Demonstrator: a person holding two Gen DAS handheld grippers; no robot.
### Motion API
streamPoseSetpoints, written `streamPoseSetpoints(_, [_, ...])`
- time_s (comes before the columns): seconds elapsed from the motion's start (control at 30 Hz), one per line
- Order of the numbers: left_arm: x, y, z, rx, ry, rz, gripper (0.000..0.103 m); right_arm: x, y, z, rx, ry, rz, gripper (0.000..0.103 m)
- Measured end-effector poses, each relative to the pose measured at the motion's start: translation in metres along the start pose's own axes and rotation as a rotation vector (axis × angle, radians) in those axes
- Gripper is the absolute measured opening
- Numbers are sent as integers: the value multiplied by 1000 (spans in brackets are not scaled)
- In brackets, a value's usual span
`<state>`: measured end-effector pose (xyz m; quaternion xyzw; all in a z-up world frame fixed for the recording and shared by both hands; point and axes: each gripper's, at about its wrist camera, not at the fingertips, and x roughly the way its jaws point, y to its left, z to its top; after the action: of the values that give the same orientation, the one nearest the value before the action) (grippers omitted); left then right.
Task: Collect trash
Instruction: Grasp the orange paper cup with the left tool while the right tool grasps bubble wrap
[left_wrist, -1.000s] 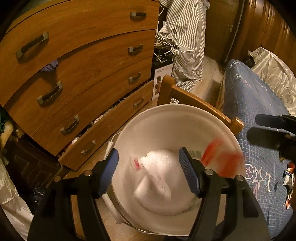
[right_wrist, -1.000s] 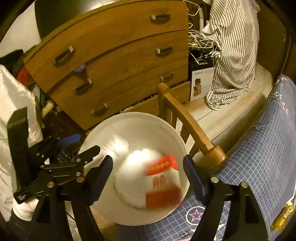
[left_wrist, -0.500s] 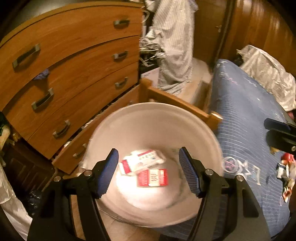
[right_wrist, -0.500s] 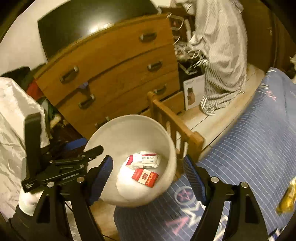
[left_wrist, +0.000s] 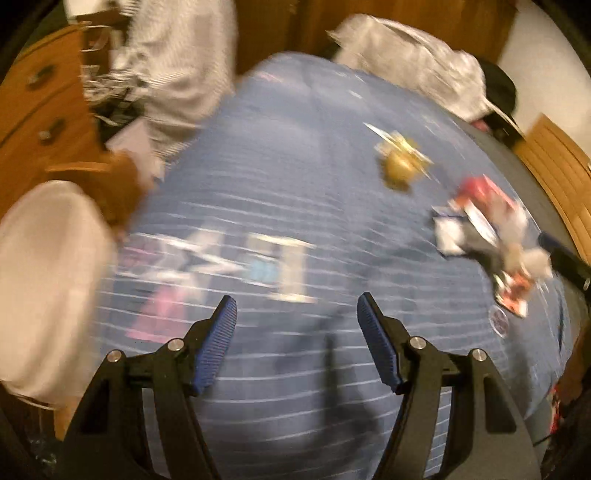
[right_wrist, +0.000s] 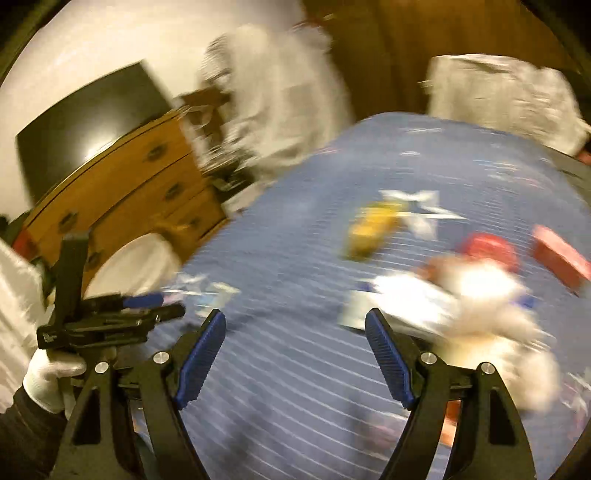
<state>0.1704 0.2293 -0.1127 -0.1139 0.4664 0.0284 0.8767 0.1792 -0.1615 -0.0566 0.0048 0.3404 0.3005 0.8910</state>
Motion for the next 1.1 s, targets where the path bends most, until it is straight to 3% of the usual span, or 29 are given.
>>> streamPoseSetpoints(0.13, [29, -52, -4, 61, 52, -49, 65, -22, -93, -25, 86, 6, -140, 78])
streamPoseSetpoints(0.2, [35, -80, -6, 101, 63, -70, 65, -39, -121, -31, 93, -8, -214, 78])
streamPoseSetpoints(0.37, [46, -140, 0, 204, 70, -127, 65, -76, -186, -68, 217, 10, -222, 78])
streamPoseSetpoints(0.4, [51, -155, 1, 229, 72, -141, 70, -83, -200, -84, 233, 25, -226, 78])
streamPoseSetpoints(0.57, [86, -215, 6, 297, 98, -231, 75, -110, -221, -131, 289, 18, -204, 78])
streamPoseSetpoints(0.63, [95, -234, 3, 324, 79, -232, 82, -110, -208, -141, 296, 14, -194, 78])
streamPoseSetpoints(0.7, [97, -248, -2, 368, 75, -265, 83, -112, -211, -150, 298, 14, -176, 78])
streamPoseSetpoints(0.93, [68, -283, -42, 574, 231, -626, 76, -117, -216, -144, 288, -2, -169, 78])
streamPoseSetpoints(1.0, [61, -277, -45, 571, 221, -628, 76, -119, -216, -141, 266, -4, -167, 78])
streamPoseSetpoints(1.1, [62, -269, -31, 522, 168, -561, 76, -115, -214, -133, 197, 20, -169, 78])
